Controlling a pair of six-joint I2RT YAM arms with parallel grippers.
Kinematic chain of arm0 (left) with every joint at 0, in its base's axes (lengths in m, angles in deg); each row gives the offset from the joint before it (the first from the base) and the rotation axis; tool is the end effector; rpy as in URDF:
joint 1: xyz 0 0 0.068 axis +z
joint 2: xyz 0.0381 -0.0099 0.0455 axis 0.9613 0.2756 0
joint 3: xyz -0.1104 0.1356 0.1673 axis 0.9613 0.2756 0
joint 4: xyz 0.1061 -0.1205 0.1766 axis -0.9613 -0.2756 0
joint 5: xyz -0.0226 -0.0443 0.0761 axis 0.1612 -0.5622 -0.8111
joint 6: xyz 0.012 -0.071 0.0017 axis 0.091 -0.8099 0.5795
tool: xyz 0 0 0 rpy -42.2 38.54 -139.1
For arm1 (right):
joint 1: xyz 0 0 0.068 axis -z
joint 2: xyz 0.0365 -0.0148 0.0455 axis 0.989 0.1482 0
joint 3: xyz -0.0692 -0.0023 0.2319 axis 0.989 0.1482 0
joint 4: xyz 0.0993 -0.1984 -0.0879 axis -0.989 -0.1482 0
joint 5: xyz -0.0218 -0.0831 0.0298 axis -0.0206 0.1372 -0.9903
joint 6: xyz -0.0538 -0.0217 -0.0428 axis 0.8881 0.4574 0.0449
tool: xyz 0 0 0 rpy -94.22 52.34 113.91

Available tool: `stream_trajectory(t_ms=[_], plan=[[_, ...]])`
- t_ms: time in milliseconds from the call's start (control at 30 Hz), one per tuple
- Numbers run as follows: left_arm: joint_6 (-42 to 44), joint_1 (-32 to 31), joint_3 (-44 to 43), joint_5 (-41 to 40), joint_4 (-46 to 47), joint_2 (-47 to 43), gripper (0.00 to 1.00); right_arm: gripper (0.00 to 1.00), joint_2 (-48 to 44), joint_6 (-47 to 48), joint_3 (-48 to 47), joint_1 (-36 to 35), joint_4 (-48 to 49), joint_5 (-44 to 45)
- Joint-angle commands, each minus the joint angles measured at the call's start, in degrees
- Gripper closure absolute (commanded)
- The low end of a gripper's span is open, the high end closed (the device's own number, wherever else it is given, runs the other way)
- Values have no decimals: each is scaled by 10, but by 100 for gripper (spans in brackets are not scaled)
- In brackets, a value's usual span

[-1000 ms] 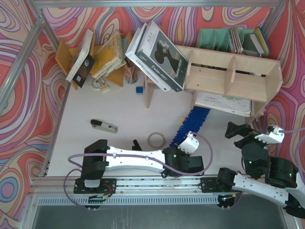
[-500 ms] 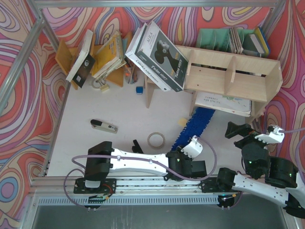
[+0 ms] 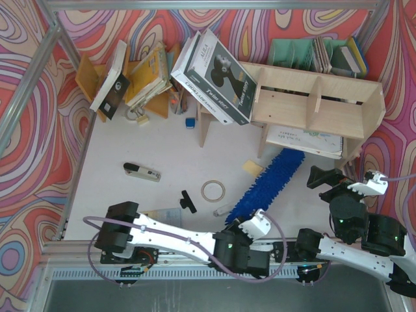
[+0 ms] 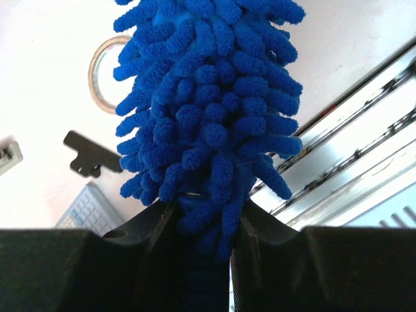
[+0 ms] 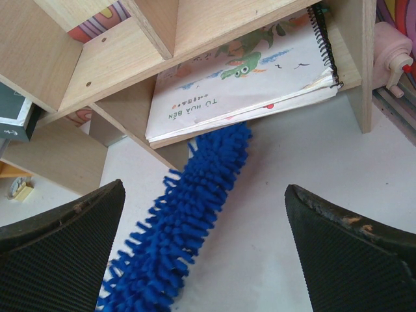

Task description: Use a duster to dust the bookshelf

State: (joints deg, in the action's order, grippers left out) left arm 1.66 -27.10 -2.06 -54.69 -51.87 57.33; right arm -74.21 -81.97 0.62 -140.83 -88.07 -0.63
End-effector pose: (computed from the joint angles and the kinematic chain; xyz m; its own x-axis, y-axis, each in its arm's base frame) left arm -0.0225 -0.3406 0.2119 -0.3667 0.6002 -0.7109 0.6411 0.7167 0.2744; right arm 0.0613 -0.0067 0.3105 0.0031 0.5215 -0.8532 0.2496 0.8258 0.5057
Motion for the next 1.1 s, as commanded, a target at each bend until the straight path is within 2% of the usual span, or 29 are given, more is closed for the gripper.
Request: stream_trajectory(t_ms=[0, 100, 267, 433, 700, 833, 933, 1067], plan=[[-91, -27, 48, -62, -57, -65, 100, 1, -1, -8, -12, -3, -10, 15], [-150, -50, 71, -77, -104, -89, 100, 1, -1, -9, -12, -3, -10, 15], [-285, -91, 79, -96, -235, -98, 100, 1, 2, -9, -12, -3, -10, 16], [-400, -116, 100, -90, -330, -117, 100, 1, 7, -10, -12, -3, -10, 17], [-500, -113, 144, -126, -377, -164, 100, 1, 13, -13, -13, -3, -13, 18], [-473, -74, 159, -135, -348, -197, 100, 1, 13, -23, -12, -3, -14, 19], [-371, -36, 163, -134, -258, -214, 100, 1, 13, -48, -10, -3, -18, 6], [-280, 10, 172, -120, -177, -229, 100, 1, 17, -59, -3, -3, -10, -4]])
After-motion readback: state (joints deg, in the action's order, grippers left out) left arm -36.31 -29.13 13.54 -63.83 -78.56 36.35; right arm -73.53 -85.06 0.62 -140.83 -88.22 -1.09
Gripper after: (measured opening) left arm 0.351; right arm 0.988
